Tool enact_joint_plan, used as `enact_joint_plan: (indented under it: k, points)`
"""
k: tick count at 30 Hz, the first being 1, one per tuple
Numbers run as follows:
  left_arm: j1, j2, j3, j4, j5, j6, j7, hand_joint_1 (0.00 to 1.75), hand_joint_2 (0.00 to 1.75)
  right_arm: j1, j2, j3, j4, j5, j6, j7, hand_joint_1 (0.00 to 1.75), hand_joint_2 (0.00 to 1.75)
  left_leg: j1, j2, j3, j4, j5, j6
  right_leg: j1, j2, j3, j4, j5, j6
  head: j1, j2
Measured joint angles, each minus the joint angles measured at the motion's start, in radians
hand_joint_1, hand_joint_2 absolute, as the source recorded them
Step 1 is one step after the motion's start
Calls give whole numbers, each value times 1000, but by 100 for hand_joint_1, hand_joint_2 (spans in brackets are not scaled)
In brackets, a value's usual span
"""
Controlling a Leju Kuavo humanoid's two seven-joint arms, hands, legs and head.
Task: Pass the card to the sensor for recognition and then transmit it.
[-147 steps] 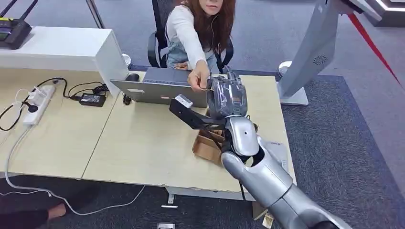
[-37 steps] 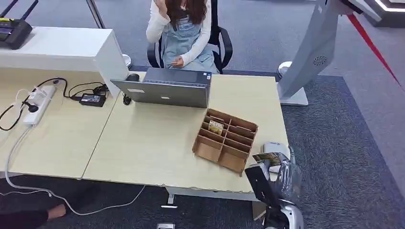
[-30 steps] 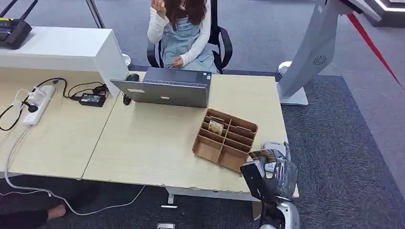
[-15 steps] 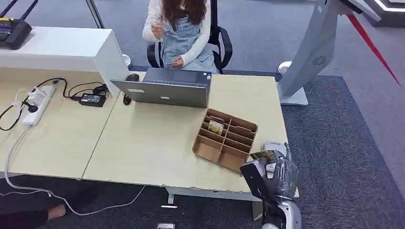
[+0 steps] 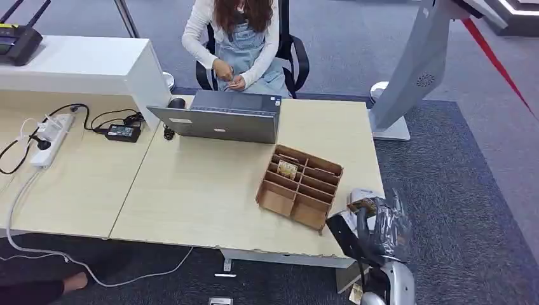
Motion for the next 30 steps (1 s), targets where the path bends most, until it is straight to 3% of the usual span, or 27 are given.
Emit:
enact_joint_plan:
  k: [10, 30]
  points:
    - [0, 0, 0, 0, -2, 0, 0, 0, 0, 1, -43, -61, -11, 12, 31, 8, 175, 175, 0, 0, 0, 0, 0, 0, 0, 0, 0, 0, 0, 0, 0, 0]
    - [0, 0, 0, 0, -2, 5, 0, 0, 0, 4, -43, -66, -38, 34, 65, 6, 175, 175, 0, 0, 0, 0, 0, 0, 0, 0, 0, 0, 0, 0, 0, 0]
